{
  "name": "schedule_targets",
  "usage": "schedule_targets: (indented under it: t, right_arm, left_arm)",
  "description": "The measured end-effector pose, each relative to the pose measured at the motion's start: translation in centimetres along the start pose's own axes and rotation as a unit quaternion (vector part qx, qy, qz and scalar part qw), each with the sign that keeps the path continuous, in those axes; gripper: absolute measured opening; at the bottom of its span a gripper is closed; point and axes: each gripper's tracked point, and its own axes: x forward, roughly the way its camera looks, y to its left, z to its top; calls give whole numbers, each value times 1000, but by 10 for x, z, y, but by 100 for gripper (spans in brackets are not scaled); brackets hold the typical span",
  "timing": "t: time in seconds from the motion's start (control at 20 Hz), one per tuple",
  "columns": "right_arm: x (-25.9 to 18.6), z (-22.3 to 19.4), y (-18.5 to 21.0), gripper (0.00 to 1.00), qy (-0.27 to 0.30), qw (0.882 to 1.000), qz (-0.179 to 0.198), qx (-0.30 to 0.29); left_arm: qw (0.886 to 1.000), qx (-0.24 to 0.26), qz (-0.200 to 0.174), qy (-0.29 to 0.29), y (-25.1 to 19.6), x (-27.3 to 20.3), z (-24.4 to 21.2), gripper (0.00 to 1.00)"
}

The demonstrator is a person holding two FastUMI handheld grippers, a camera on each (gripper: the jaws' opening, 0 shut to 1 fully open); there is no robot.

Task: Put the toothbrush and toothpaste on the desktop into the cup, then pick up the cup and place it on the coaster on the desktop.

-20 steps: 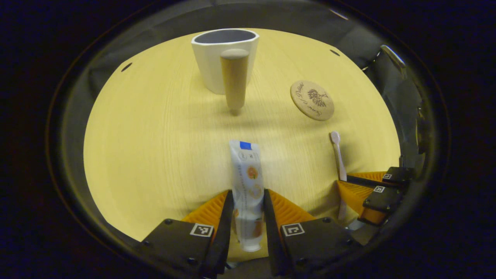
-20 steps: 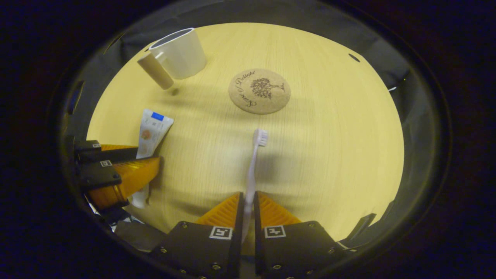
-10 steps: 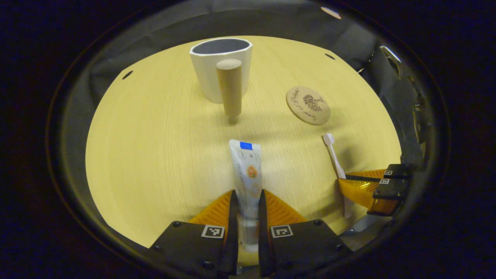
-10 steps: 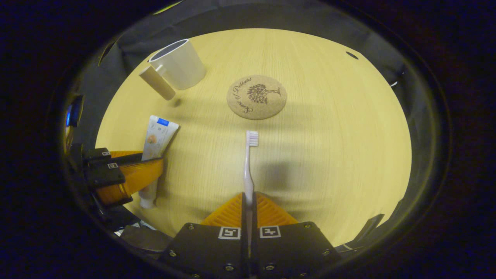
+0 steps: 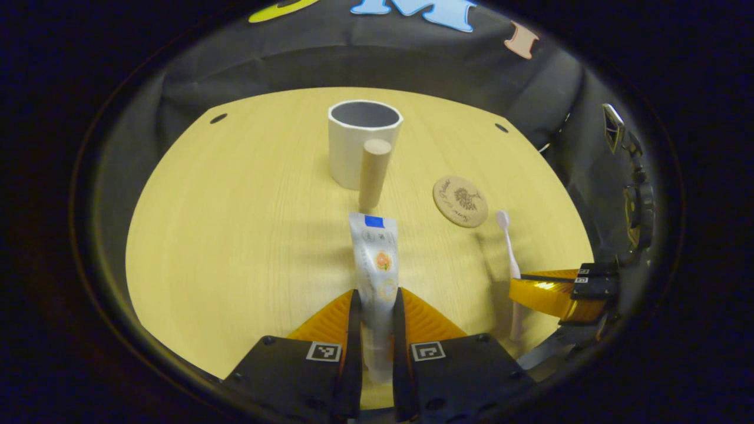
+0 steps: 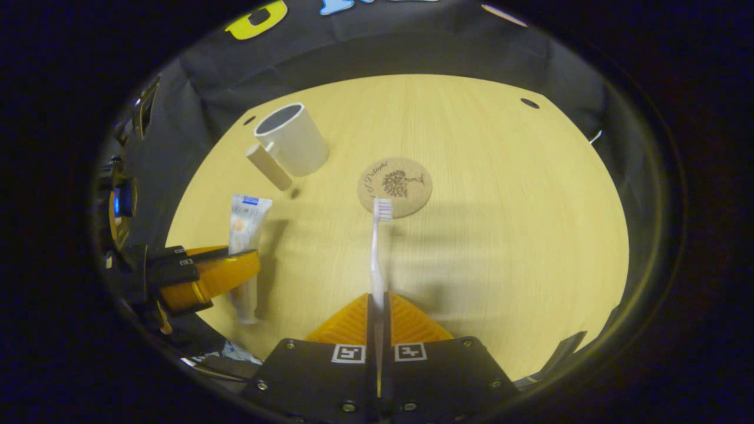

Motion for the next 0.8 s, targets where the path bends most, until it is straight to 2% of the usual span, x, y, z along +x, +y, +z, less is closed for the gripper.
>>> schedule_targets:
  t: [0.1, 0.15, 0.2, 0.35, 0.4, 0.45, 0.5, 0.8]
  right_arm:
    - [-6, 12, 2, 4, -26, 1000, 9, -2]
    - [-11, 19, 3, 0, -39, 999, 11, -5]
    - [-14, 26, 4, 4, -51, 999, 11, -10]
    - [-23, 45, 9, 4, -88, 996, 16, -24]
    - [-25, 52, 12, 0, -102, 994, 20, -28]
    - [-30, 60, 14, 7, -117, 992, 24, -30]
    - [-33, 67, 18, 4, -133, 990, 31, -34]
    - [-62, 109, 35, 3, -218, 973, 44, -66]
  left_arm:
    - [999, -6, 2, -33, 3, -13, 14, 29]
    - [999, -9, 2, -49, 6, -19, 17, 29]
    - [998, -12, 4, -63, 8, -24, 23, 29]
    - [994, -17, 9, -111, 12, -41, 43, 29]
    - [992, -18, 11, -126, 15, -47, 49, 29]
    - [989, -19, 13, -146, 17, -54, 60, 29]
    - [987, -20, 15, -161, 19, -58, 67, 29]
    - [970, -36, 26, -240, 34, -75, 118, 29]
